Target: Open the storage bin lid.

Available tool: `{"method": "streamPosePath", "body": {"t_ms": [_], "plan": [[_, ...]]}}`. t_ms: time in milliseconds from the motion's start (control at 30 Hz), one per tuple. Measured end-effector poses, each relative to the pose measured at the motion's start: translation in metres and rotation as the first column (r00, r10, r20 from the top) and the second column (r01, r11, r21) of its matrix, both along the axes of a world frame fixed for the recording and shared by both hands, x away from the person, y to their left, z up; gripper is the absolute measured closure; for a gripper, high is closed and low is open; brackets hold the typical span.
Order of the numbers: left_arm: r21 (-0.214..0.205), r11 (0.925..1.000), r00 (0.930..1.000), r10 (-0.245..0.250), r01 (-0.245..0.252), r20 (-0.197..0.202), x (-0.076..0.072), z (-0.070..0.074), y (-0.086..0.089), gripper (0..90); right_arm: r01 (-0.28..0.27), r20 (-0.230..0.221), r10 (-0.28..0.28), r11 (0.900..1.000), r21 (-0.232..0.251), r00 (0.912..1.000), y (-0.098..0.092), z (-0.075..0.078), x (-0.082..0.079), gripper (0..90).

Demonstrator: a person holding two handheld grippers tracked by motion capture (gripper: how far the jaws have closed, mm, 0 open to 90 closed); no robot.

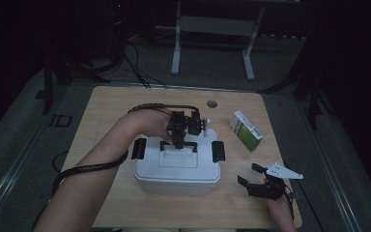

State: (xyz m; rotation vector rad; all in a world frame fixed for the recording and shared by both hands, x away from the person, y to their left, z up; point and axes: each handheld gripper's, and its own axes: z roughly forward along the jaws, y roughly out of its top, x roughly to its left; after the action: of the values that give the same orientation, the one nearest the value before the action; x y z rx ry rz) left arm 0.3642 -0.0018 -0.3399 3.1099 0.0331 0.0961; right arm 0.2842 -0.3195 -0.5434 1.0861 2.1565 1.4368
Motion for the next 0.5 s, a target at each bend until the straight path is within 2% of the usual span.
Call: {"method": "streamPosePath", "body": {"t_ms": [133,500], "plan": [[0.001,1.0,0.9996,0.003,-0.003,0.027,-0.001,0.009,0.004,84.2,0.0,-0.002,0.0,1.0,0.002,1.0,0.0,0.0,0.0,13.3],[-0.021,0.9997,0.9983,0.016,-0.015,0.056,-0.005,0.034,0.018,84.2,0.0,-0.006,0.0,1.0,-0.002,1.0,0.001,0.0,0.0,13.3]]}}
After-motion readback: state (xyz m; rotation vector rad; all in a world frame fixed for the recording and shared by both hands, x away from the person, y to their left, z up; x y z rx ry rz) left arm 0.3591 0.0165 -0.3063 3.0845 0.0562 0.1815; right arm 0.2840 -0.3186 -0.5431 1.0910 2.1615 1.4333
